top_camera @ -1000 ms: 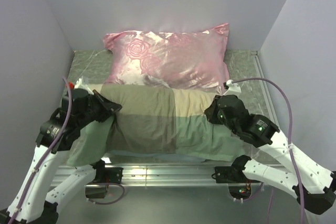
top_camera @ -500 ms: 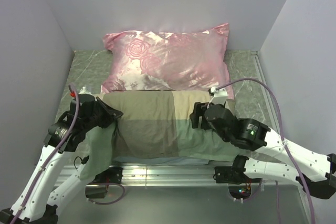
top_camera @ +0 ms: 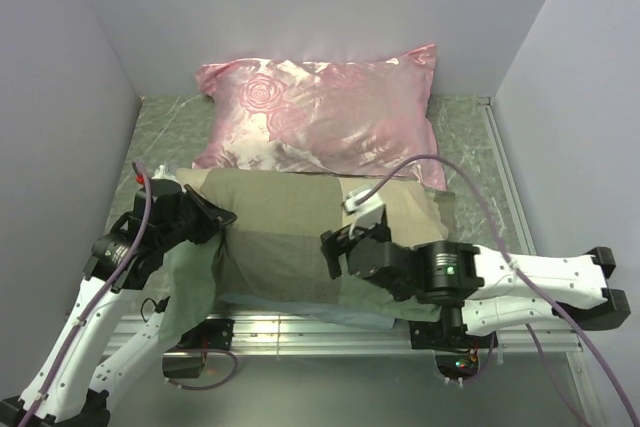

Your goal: Remove the pillowcase from the pillow

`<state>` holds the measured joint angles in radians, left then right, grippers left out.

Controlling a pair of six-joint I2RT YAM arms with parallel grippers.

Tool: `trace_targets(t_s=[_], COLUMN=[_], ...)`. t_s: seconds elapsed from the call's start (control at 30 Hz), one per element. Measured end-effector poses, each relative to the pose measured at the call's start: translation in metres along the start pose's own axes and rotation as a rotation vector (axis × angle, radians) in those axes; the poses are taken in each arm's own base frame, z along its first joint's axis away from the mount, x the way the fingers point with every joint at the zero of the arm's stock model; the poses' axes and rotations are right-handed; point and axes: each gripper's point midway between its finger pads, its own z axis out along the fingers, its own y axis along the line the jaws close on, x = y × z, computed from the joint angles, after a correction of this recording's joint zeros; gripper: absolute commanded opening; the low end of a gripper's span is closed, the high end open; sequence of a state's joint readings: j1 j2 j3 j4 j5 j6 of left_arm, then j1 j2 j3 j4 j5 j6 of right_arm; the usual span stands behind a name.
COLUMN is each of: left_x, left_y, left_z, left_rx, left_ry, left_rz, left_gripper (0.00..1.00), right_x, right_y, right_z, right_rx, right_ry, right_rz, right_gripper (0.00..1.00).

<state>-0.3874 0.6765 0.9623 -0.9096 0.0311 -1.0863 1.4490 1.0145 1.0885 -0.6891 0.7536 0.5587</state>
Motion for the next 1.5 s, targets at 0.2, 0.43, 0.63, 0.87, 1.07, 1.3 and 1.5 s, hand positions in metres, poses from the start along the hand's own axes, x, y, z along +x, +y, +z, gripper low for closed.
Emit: trace_targets(t_s=[0.2, 0.43, 0.63, 0.87, 1.07, 1.3, 1.5], left_x=[0.0, 0.001, 0.001, -0.001, -0.011, -0.034, -0.068], left_y=[0.0, 0.0, 0.0, -0.003, -0.011, -0.038, -0.096], left_z=[0.0, 0.0, 0.0, -0.002, -0.01, -0.026, -0.049], left_rx=[0.0, 0.003, 0.002, 0.01, 0.028, 0.058, 0.156], left_ry=[-0.001, 0.005, 0.007, 0.001, -0.037, -0.099, -0.171], left_rz=[0.001, 0.004, 0.011, 0.021, 0.059, 0.149, 0.275], left_gripper=[0.0, 0.0, 0.01, 0.01, 0.22, 0.77, 0.92], right_x=[0.048, 0.088, 0.1, 0.086, 0.028, -0.067, -0.104], right_y=[0.039, 0.038, 0.036, 0.037, 0.045, 0.061, 0.009], right_z=[0.016, 0.032, 0.045, 0.047, 0.025, -0.001, 0.055], right_rx=[-0.029, 0.04, 0.105, 0.166, 0.099, -0.098, -0.137], right_ry=[0.097, 0.156, 0.162, 0.148, 0.093, 0.033, 0.087], right_rz=[-0.189, -0.307, -0.369, -0.412, -0.374, -0.208, 0.043], right_gripper=[0.92, 0.93, 0.77, 0.05, 0.0, 0.0, 0.0])
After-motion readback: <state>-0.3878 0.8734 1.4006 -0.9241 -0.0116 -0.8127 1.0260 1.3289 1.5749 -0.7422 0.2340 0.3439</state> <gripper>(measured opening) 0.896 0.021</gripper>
